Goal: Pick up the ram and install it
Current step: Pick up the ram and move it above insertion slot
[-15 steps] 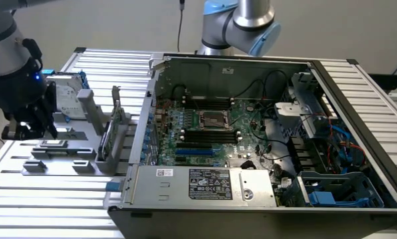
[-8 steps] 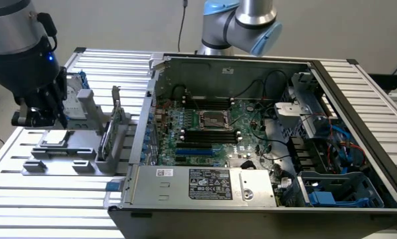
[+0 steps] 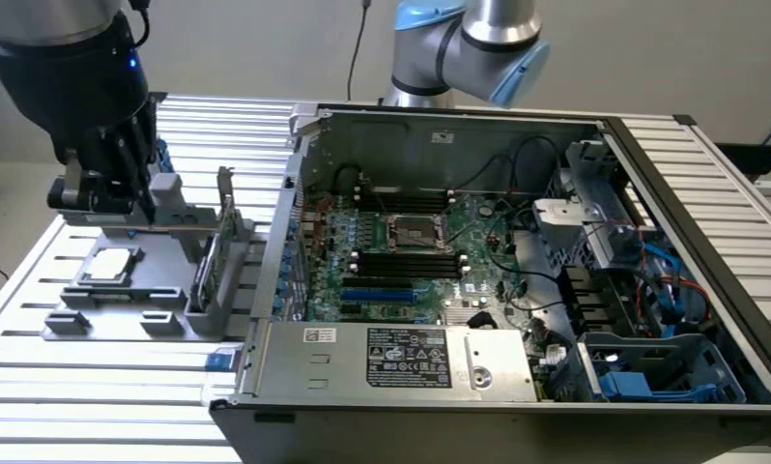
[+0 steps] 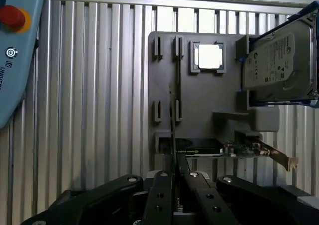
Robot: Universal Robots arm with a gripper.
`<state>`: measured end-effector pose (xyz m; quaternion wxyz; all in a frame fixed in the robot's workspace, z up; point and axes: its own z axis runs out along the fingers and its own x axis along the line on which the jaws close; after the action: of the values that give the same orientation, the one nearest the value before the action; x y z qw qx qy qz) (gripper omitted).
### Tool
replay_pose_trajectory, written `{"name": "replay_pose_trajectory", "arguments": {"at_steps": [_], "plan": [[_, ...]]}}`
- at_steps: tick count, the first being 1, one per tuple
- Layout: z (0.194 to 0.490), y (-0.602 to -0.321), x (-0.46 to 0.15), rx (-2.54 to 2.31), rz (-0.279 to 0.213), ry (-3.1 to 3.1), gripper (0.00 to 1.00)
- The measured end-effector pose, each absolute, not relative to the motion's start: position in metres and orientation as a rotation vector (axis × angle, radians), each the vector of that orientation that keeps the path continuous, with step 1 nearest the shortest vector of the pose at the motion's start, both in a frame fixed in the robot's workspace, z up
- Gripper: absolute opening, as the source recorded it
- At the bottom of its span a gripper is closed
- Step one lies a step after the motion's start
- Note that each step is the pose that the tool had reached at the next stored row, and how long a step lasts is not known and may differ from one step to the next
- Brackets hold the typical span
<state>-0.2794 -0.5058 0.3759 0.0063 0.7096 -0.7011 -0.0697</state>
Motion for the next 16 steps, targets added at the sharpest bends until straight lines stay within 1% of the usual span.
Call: {"name": "replay_pose_trajectory", "arguments": {"at_steps": [4,7,16], "plan": [[0.394,-0.506,-0.261,2.219,-0.223,-2.192,0.15],[0.402,-0.506,-0.248,2.218,-0.224,-2.192,0.15],[0.406,-0.506,-0.207,2.218,-0.224,-2.192,0.15]]}}
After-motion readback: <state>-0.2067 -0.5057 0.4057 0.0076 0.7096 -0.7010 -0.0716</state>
